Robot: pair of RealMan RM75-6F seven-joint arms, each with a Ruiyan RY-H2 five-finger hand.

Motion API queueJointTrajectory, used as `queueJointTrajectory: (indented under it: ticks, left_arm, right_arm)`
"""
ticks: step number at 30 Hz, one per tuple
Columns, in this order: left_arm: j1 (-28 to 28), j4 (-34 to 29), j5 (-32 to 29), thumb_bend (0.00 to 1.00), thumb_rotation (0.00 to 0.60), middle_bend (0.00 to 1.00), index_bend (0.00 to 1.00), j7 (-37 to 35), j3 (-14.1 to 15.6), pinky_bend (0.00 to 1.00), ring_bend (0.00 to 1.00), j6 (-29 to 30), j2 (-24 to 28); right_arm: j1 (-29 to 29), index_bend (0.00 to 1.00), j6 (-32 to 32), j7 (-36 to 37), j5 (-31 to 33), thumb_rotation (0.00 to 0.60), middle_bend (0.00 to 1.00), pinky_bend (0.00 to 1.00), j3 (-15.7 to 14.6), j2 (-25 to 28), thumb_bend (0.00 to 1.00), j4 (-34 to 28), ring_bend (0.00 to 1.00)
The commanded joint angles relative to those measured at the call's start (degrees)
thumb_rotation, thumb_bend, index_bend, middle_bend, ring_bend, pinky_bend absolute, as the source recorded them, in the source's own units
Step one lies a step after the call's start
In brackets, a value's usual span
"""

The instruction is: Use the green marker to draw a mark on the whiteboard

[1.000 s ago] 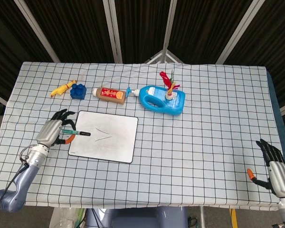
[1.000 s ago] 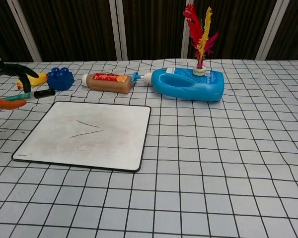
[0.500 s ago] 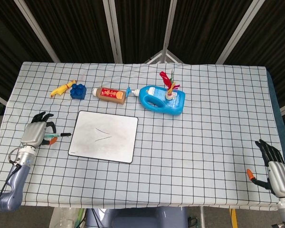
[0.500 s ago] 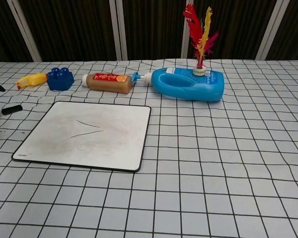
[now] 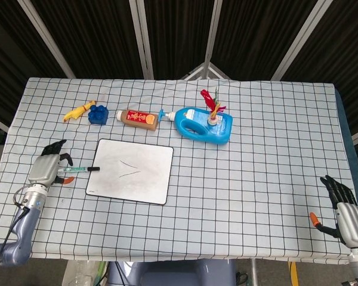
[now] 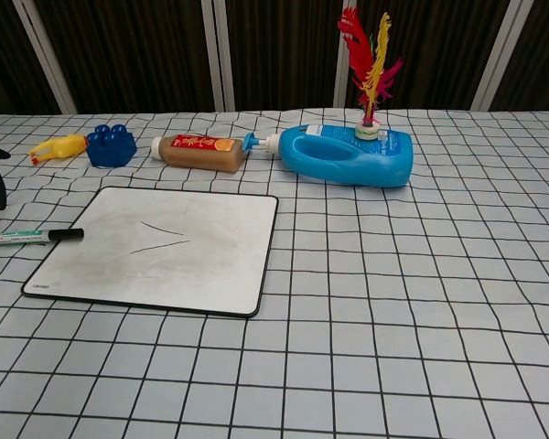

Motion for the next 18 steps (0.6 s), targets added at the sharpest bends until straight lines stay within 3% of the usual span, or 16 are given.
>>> queueJointTrajectory:
  ticks: [1, 7, 13, 18]
  left_arm:
    - [0.2, -0.5, -0.3, 0.21, 0.6, 0.0, 0.4, 0.0, -0.2, 0.0, 0.0, 0.1, 0.2]
    - [1.9, -4.5, 0.0, 0.18, 0.6, 0.0, 0.31, -1.1, -0.7, 0.0, 0.0, 3.0, 1.9]
    - [6.2, -13.6, 2.9, 0.08, 0.6, 0.0, 0.0, -1.0, 1.4, 0.0, 0.0, 8.8, 7.2]
    - [10.8, -22.9, 5.0, 0.07, 0.6, 0.0, 0.0, 0.4, 3.0, 0.0, 0.0, 15.8, 12.4]
  right_arm:
    - [0.0, 0.0, 0.0, 0.0, -0.1, 0.6, 0.0, 0.0, 0.0, 0.0, 0.35, 0.0, 0.0]
    - [0.0, 0.0, 0.1, 0.0, -0.2, 0.6, 0.0, 0.0, -0.1, 0.1, 0.35, 0.1, 0.0]
    - [0.0, 0.0, 0.2, -0.2, -0.6, 0.6, 0.0, 0.0, -0.2, 0.1, 0.35, 0.2, 0.0]
    - [0.1, 0.0, 0.2, -0.9, -1.2, 0.6, 0.0, 0.0, -0.5, 0.0, 0.35, 0.5, 0.0]
